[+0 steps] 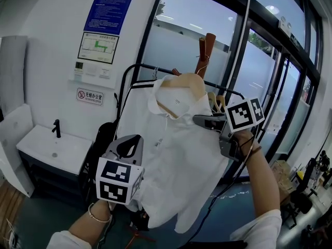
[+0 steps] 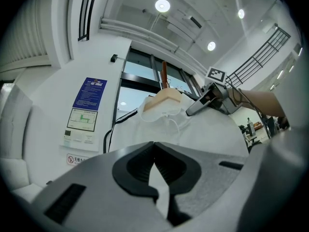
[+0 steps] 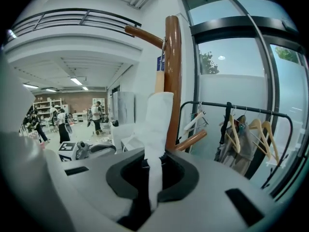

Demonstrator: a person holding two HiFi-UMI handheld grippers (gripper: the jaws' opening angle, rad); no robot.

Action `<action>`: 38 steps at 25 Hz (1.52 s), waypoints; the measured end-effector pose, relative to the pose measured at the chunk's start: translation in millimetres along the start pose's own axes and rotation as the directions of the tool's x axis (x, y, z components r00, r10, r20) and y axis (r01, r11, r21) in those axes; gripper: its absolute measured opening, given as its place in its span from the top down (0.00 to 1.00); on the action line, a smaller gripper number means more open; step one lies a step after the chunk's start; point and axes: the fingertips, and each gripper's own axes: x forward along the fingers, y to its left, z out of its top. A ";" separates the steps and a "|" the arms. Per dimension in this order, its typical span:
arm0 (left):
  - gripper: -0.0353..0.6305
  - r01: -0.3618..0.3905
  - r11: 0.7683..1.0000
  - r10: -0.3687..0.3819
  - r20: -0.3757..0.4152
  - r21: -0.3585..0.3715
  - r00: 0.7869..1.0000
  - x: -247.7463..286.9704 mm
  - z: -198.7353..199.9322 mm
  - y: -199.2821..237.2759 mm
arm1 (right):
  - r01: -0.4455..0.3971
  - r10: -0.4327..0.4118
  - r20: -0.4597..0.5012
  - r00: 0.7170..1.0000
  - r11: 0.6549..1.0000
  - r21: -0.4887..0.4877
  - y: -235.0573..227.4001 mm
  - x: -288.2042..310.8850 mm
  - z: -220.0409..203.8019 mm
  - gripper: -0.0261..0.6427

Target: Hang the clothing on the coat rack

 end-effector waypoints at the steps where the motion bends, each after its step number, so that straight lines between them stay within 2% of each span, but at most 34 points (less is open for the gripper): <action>1: 0.94 0.002 1.000 -0.002 -0.008 -0.001 1.000 -0.3 -3.1 -0.8 | 0.001 -0.001 0.006 1.000 1.000 0.000 0.5 -0.3 -1.0 0.92; 5: 0.94 0.003 1.000 -0.004 -0.030 -0.002 1.000 -3.2 -12.7 -1.8 | 0.017 -0.017 0.035 0.999 1.000 0.006 0.4 -3.5 -5.9 0.90; 15: 0.94 0.026 0.999 -0.027 -0.053 -0.019 0.998 -6.5 -26.1 -14.3 | 0.106 -0.096 0.094 0.991 0.990 -0.097 2.5 -13.3 -13.0 0.73; 24: 0.94 0.057 0.997 -0.060 -0.061 -0.048 0.996 -9.2 -37.8 -21.7 | 0.180 -0.168 0.124 0.978 0.978 -0.100 -6.1 -25.2 -17.2 0.64; 31: 0.94 0.088 0.993 -0.093 -0.052 -0.080 0.994 -10.6 -43.4 -24.2 | 0.284 -0.267 0.143 0.953 0.953 -0.110 -11.0 -37.0 -14.3 0.57; 38: 0.94 0.131 0.985 -0.138 -0.054 -0.116 0.989 -14.4 -51.6 -26.2 | 0.411 -0.384 0.179 0.906 0.898 -0.156 -9.9 -48.2 -8.8 0.53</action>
